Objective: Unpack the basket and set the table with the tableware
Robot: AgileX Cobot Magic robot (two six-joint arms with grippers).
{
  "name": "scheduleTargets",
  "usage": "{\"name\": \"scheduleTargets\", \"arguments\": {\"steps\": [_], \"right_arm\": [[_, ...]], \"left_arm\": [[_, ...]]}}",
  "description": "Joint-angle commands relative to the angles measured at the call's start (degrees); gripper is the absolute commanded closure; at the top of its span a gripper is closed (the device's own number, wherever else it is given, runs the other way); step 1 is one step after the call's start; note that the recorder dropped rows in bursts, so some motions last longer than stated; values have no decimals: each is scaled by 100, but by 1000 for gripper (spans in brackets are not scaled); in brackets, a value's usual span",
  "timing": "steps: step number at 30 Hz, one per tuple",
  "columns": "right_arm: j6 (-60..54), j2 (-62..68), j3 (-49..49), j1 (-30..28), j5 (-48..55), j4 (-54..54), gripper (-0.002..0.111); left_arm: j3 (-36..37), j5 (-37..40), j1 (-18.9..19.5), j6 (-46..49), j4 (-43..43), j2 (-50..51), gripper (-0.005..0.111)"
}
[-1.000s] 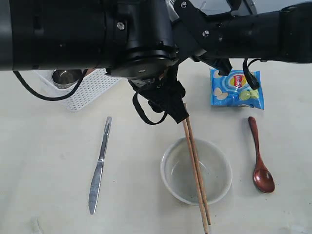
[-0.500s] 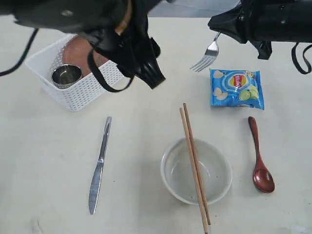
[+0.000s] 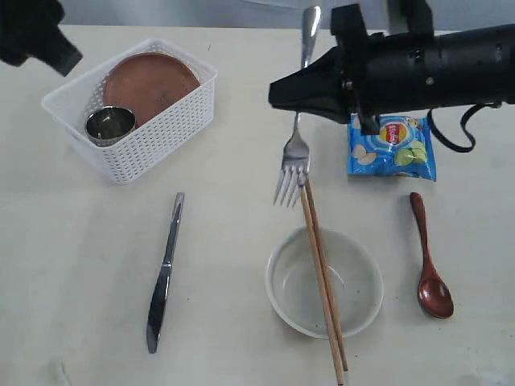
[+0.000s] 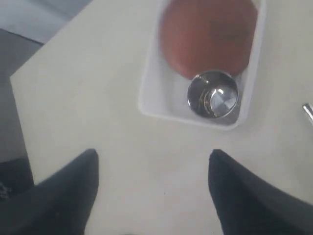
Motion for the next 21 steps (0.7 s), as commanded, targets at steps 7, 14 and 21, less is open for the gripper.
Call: {"name": "scheduleTargets", "arguments": {"steps": [7, 14, 21], "right_arm": [[-312, 153, -79, 953, 490, -10, 109], [-312, 250, -79, 917, 327, 3, 109], [-220, 428, -79, 917, 337, 59, 109]], "left_arm": [[663, -207, 93, 568, -844, -164, 53], [695, -713, 93, 269, -369, -399, 73], [1523, -2237, 195, -915, -381, -1301, 68]]}}
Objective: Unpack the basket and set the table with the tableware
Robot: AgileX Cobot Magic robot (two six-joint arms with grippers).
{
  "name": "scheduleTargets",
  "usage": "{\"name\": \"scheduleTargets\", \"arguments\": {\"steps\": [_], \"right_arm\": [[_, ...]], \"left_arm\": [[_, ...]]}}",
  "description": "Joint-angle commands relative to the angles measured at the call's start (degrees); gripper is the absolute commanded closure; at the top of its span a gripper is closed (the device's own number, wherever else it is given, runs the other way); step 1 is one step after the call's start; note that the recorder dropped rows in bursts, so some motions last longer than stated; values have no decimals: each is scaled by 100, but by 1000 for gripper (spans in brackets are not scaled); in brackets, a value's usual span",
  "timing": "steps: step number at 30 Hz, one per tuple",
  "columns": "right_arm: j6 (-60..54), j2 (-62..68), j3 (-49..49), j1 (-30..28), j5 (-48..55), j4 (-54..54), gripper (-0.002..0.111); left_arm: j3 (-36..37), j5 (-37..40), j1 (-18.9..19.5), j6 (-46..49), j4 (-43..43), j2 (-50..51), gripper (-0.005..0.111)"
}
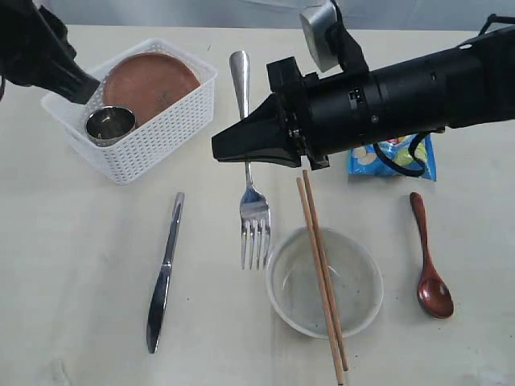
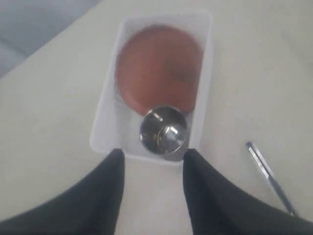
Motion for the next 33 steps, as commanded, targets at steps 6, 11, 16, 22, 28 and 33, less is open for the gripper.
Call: {"name": "scheduleTargets", "arguments": {"steps": [6, 11, 16, 22, 28, 33], "right_arm": [[17, 18, -30, -24, -7, 261, 109], [53, 18, -30, -24, 6, 260, 109], [53, 18, -30, 154, 85, 260, 109], [6, 18, -30, 692, -184, 286, 109], [6, 98, -30, 974, -220, 490, 109], [19, 135, -30, 974, -195, 932, 109]], "left_arm": [[1599, -1730, 2261, 579, -2202, -727, 68], [1646, -1220, 3542, 4757, -7374, -378, 68], [1646, 467, 3879, 6313, -9519, 257, 69], [1734, 1345, 3879, 6667, -11174, 831, 69], [2212, 1518, 3879, 6989, -12075, 1156, 69], [2399, 1430, 3879, 7291, -12408, 1213, 69]]}}
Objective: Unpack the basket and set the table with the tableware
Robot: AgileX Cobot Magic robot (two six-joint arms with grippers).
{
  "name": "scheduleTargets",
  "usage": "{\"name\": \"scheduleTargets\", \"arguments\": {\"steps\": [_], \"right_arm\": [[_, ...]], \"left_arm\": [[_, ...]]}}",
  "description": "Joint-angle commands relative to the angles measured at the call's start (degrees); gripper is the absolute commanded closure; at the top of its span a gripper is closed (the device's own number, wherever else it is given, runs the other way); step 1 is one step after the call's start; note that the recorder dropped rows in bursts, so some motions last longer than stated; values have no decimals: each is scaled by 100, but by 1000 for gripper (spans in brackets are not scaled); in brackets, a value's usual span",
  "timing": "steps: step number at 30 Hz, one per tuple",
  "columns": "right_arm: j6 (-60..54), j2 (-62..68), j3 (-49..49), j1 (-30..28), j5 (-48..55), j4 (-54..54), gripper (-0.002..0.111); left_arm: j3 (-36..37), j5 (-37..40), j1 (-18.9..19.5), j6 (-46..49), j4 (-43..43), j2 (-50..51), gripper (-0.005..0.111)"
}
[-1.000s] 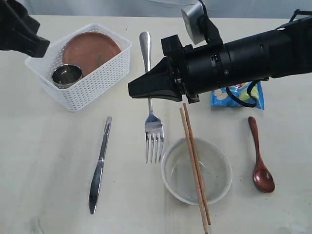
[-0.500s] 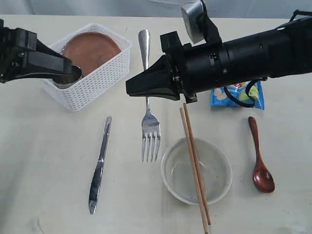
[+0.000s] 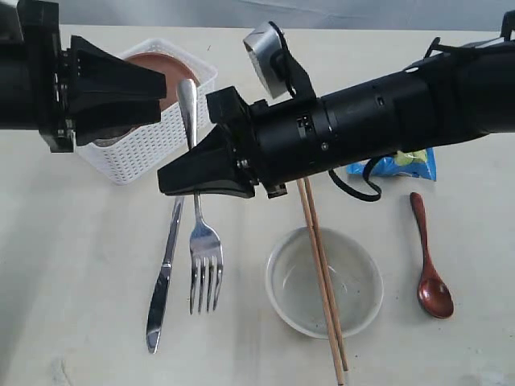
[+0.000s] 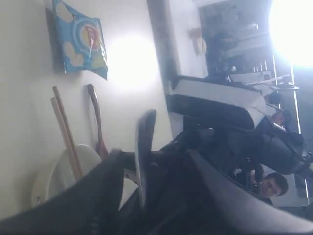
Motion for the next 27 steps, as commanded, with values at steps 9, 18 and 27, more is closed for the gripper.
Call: {"name": "scheduleTargets", "arguments": {"steps": [9, 18, 27], "right_arm": [[-88, 17, -30, 2, 38, 403, 109], [-128, 17, -30, 2, 25, 402, 109], [-128, 17, -30, 2, 25, 402, 109]], "left_arm": [[80, -135, 15, 615, -334, 32, 69], [80, -633, -407, 714, -449, 32, 69], [80, -1246, -1102, 953, -856, 32, 69]]}}
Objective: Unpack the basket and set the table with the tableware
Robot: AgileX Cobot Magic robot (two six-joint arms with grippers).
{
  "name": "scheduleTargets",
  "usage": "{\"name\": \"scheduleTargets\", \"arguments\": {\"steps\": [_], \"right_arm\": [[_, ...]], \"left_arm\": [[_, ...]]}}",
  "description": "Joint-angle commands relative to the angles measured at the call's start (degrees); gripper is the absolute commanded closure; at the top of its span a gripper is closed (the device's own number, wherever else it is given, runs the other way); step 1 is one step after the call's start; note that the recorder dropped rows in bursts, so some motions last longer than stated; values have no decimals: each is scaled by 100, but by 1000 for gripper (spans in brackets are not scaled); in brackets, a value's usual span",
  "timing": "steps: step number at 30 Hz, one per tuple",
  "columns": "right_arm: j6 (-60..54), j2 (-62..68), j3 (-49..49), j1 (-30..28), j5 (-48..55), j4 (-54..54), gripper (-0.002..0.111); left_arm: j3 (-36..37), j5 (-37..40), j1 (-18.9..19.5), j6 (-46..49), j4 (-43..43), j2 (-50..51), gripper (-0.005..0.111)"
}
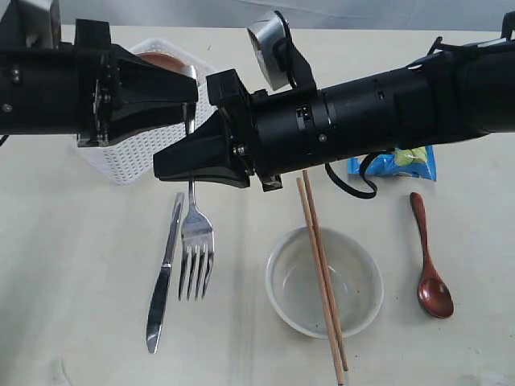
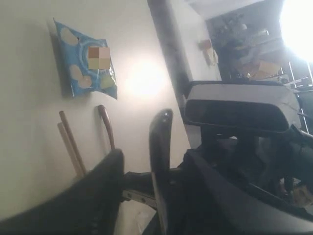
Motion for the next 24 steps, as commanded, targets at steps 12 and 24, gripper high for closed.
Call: {"name": "scheduleTargets", "arguments": {"steps": [12, 24], "right_arm": [[-94, 17, -30, 2, 37, 68, 109], [-94, 17, -30, 2, 50, 43, 109]], "left_arm": [[27, -991, -545, -3, -139, 0, 69], [27, -734, -545, 154, -139, 0, 106]]}}
